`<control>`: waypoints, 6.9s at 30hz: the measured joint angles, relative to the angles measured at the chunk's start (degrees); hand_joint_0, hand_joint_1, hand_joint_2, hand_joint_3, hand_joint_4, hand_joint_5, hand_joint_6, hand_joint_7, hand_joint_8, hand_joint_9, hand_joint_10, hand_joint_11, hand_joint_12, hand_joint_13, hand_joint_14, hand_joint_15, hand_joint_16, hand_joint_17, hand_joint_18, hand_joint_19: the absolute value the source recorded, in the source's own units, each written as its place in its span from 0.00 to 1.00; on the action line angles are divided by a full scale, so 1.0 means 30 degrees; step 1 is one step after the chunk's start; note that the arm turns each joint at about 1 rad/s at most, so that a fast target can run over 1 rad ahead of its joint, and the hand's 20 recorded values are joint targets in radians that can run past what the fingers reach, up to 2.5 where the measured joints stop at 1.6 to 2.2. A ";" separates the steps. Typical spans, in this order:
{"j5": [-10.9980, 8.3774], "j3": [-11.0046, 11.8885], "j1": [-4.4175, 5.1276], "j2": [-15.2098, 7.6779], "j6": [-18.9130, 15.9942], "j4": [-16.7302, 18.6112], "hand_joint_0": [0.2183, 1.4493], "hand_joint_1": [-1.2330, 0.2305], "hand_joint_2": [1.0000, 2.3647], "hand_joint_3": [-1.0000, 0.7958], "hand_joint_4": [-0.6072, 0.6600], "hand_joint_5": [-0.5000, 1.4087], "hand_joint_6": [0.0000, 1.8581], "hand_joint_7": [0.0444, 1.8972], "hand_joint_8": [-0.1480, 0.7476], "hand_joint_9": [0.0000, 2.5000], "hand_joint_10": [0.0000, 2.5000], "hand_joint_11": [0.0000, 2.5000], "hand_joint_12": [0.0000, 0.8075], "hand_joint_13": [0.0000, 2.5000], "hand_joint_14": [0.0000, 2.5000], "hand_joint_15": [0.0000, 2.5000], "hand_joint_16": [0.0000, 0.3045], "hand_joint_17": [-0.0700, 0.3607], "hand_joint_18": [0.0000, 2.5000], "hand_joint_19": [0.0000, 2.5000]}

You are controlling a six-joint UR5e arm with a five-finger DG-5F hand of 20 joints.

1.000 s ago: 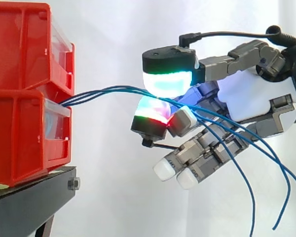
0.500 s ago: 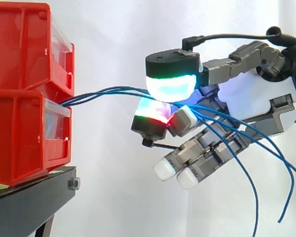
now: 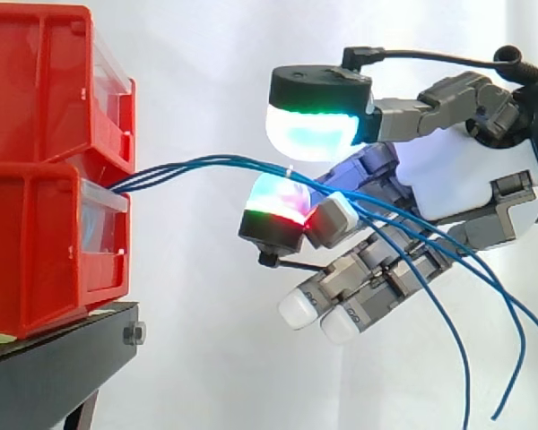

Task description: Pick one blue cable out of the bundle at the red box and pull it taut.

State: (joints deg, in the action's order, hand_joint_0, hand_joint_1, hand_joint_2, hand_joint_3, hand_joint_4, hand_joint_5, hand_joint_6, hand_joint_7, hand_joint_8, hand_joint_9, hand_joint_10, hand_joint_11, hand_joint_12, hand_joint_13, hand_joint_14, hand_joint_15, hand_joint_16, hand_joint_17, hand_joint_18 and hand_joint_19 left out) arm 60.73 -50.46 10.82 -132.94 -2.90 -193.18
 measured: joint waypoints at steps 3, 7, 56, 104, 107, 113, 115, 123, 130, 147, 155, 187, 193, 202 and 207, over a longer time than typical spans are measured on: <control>0.0000 -0.0001 -0.0003 -0.0002 -0.0001 -0.0001 0.28 0.33 0.00 0.29 0.68 0.16 0.47 0.70 0.52 0.38 0.01 0.45 0.54 0.27 0.00 0.14 0.20 0.48 0.24 0.14; -0.0001 -0.0004 -0.0005 -0.0002 0.0000 0.0014 0.30 0.34 0.01 0.37 0.67 0.17 0.47 0.72 0.51 0.39 0.01 0.45 0.54 0.27 0.00 0.14 0.19 0.47 0.24 0.14; 0.0004 0.0002 0.0005 0.0003 0.0000 0.0019 0.41 0.17 0.01 0.34 0.59 0.13 0.49 0.68 0.48 0.31 0.01 0.42 0.52 0.24 0.00 0.12 0.19 0.46 0.25 0.09; 0.0017 -0.0002 0.0000 -0.0009 -0.0005 -0.0114 0.36 0.24 0.01 0.45 0.59 0.16 0.48 0.76 0.49 0.34 0.01 0.43 0.53 0.24 0.00 0.13 0.19 0.46 0.22 0.12; 0.0009 -0.0004 0.0004 -0.0002 -0.0005 -0.0158 0.37 0.23 0.01 0.44 0.58 0.16 0.48 0.75 0.50 0.34 0.01 0.43 0.53 0.23 0.00 0.12 0.19 0.46 0.22 0.12; 0.0001 -0.0005 0.0004 0.0001 -0.0024 -0.0250 0.40 0.22 0.01 0.44 0.56 0.15 0.48 0.74 0.49 0.31 0.01 0.42 0.52 0.22 0.00 0.11 0.19 0.46 0.21 0.10; 0.0000 -0.0002 0.0004 0.0002 -0.0027 -0.0307 0.41 0.21 0.01 0.44 0.55 0.15 0.48 0.73 0.49 0.31 0.01 0.41 0.52 0.21 0.00 0.11 0.19 0.46 0.20 0.10; 0.0000 0.0000 0.0015 0.0002 -0.0039 -0.0406 0.40 0.18 0.01 0.41 0.47 0.13 0.48 0.71 0.46 0.26 0.01 0.39 0.51 0.17 0.00 0.08 0.19 0.46 0.18 0.06; 0.0000 0.0006 0.0004 0.0007 -0.0058 -0.0762 0.38 0.16 0.00 0.33 0.50 0.13 0.48 0.71 0.46 0.23 0.01 0.38 0.51 0.15 0.00 0.07 0.19 0.47 0.16 0.05; 0.0029 0.0119 0.0000 0.0017 -0.0144 -0.1375 0.21 0.26 0.00 0.28 0.61 0.14 0.48 0.66 0.53 0.26 0.01 0.39 0.56 0.17 0.00 0.08 0.22 0.51 0.17 0.09; 0.0002 0.0122 0.0004 0.0017 -0.0145 -0.1392 0.19 0.40 0.00 0.28 0.63 0.16 0.45 0.63 0.55 0.29 0.01 0.38 0.58 0.18 0.00 0.08 0.23 0.53 0.17 0.11; 0.0016 0.0122 0.0002 0.0007 -0.0146 -0.1450 0.28 0.31 0.01 0.40 0.62 0.17 0.45 0.68 0.51 0.30 0.01 0.39 0.53 0.19 0.00 0.09 0.20 0.48 0.17 0.11; 0.0027 0.0122 0.0007 -0.0001 -0.0146 -0.1455 0.20 0.41 0.00 0.28 0.64 0.17 0.44 0.62 0.55 0.31 0.01 0.38 0.58 0.19 0.00 0.09 0.23 0.52 0.17 0.12; 0.0029 0.0121 0.0007 -0.0003 -0.0147 -0.1428 0.17 0.34 0.00 0.28 0.66 0.16 0.44 0.62 0.57 0.30 0.01 0.38 0.60 0.19 0.00 0.09 0.24 0.54 0.17 0.11; 0.0029 0.0116 0.0002 -0.0003 -0.0144 -0.1424 0.22 0.27 0.00 0.28 0.64 0.15 0.45 0.65 0.54 0.28 0.01 0.38 0.56 0.18 0.00 0.09 0.22 0.51 0.17 0.11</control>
State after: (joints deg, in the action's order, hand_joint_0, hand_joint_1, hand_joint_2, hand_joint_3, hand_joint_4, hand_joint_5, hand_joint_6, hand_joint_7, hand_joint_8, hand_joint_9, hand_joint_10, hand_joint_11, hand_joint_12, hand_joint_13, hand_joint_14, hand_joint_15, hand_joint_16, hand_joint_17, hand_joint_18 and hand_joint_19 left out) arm 60.82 -50.12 10.83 -132.95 -3.33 -197.45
